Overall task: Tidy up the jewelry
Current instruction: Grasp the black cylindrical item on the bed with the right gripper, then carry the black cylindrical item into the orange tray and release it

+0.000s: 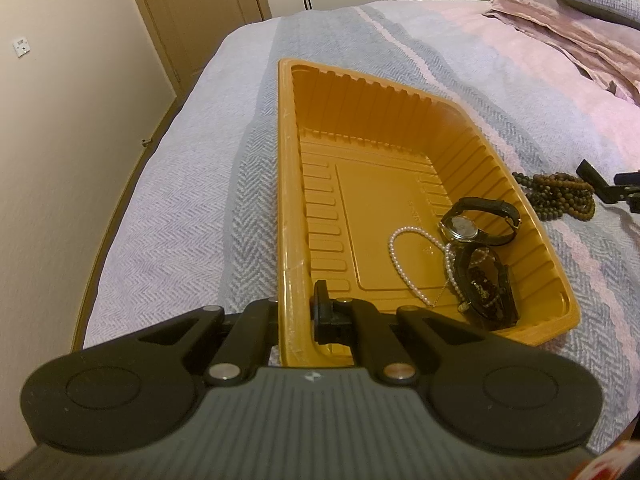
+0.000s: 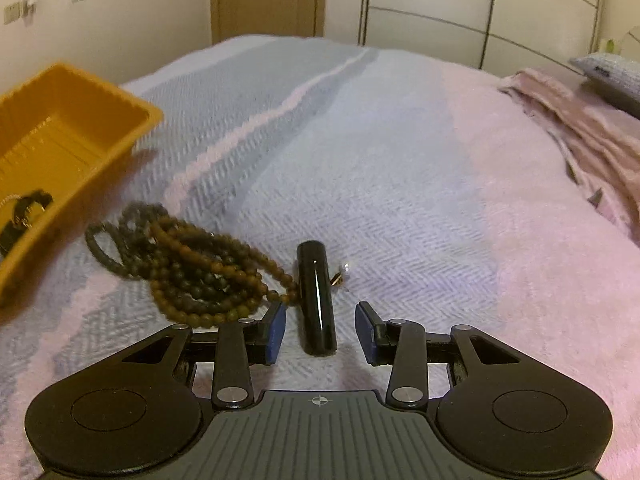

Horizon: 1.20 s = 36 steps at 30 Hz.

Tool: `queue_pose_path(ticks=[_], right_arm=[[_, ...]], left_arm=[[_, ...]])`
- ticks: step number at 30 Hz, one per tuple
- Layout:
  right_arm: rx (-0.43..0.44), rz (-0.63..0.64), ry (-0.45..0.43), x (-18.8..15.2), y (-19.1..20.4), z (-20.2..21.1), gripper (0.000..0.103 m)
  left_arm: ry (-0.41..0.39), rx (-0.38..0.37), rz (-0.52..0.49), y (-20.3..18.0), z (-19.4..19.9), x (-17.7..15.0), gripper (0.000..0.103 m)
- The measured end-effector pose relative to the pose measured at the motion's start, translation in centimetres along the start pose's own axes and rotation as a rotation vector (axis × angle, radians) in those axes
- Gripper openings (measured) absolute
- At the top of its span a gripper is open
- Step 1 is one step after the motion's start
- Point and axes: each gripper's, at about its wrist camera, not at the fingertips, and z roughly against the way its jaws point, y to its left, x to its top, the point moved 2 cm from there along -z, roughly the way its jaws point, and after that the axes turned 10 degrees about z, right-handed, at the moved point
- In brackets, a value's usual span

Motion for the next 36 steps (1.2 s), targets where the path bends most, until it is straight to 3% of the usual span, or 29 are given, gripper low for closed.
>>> queue_pose_path(ticks=[6, 24, 30, 36], right_arm=[[0.009, 0.022, 0.040, -0.1, -0.2, -1.9, 0.021], [-0.066, -0.010, -0.082, 0.6, -1.0, 4.2, 0.019], [0.025, 0.000, -0.147, 3.1, 1.8, 5.8, 0.019], [0.211, 0.034, -0.212, 6.7, 7.4, 6.6, 0.019]], left_arm=[[0.003, 0.002, -0.003, -0.1, -0.1, 0.0, 0.002], [-0.003, -0.001, -0.003, -0.2, 0.1, -0.1, 0.002], [-0.003, -0.003, -0.003, -0.3, 0.1, -0.1, 0.002], [-0.002, -0.005, -0.004, -0.2, 0.1, -0.1, 0.002]])
